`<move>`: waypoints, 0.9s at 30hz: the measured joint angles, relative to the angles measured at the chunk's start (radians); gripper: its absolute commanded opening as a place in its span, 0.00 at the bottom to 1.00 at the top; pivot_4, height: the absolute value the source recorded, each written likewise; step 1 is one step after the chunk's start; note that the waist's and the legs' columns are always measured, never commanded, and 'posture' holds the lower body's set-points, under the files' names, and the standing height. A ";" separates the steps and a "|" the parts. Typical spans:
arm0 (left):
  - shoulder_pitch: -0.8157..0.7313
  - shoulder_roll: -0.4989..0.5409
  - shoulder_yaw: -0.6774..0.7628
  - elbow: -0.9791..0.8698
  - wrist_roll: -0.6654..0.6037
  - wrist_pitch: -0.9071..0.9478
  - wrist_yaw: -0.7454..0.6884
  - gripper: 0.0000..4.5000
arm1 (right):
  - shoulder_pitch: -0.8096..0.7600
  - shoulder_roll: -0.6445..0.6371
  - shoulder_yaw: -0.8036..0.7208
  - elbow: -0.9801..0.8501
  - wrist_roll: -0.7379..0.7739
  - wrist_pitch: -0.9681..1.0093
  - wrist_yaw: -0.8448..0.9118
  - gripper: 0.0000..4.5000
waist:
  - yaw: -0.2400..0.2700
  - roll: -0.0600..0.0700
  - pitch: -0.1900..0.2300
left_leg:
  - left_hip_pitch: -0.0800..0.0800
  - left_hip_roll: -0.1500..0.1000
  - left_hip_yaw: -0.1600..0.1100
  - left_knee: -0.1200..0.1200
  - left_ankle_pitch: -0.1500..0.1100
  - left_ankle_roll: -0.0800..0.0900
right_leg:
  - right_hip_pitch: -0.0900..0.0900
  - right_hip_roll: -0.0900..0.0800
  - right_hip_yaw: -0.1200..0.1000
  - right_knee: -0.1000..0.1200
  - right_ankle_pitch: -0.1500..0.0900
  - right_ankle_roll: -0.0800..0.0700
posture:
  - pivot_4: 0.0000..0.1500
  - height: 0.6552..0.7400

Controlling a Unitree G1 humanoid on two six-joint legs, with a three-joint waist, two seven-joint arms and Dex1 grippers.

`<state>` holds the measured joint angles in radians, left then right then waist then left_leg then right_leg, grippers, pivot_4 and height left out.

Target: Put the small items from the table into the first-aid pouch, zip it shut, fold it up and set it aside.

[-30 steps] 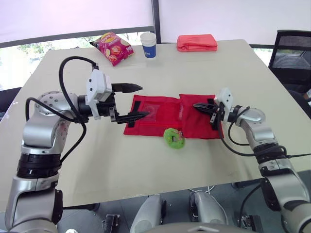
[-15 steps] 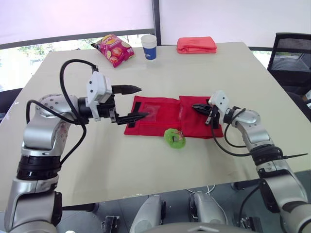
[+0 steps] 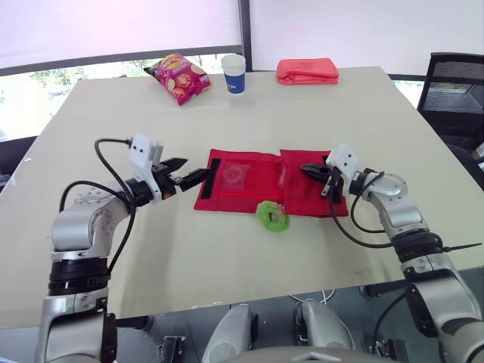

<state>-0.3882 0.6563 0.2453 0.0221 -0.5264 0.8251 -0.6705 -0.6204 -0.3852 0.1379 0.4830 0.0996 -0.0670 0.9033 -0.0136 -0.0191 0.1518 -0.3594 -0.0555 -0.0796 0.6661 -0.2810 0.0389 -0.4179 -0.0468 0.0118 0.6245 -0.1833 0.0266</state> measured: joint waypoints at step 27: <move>-0.003 -0.017 -0.099 -0.032 0.048 0.189 0.108 1.00 | 0.103 -0.152 -0.083 -0.449 0.256 0.230 0.173 0.14 | 0.007 0.009 0.001 | -0.001 -0.002 -0.002 -0.001 -0.002 0.000 | 0.000 -0.004 -0.001 -0.001 0.000 0.000 | 1.00 0.99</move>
<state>-0.3911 0.6389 0.1462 -0.0096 -0.4783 1.0141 -0.5629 -0.5174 -0.5373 0.0550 0.0337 0.3560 0.1632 1.0765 -0.0069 -0.0103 0.1532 -0.3606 -0.0573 -0.0817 0.6651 -0.2826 0.0393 -0.4177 -0.0512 0.0103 0.6232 -0.1837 0.0270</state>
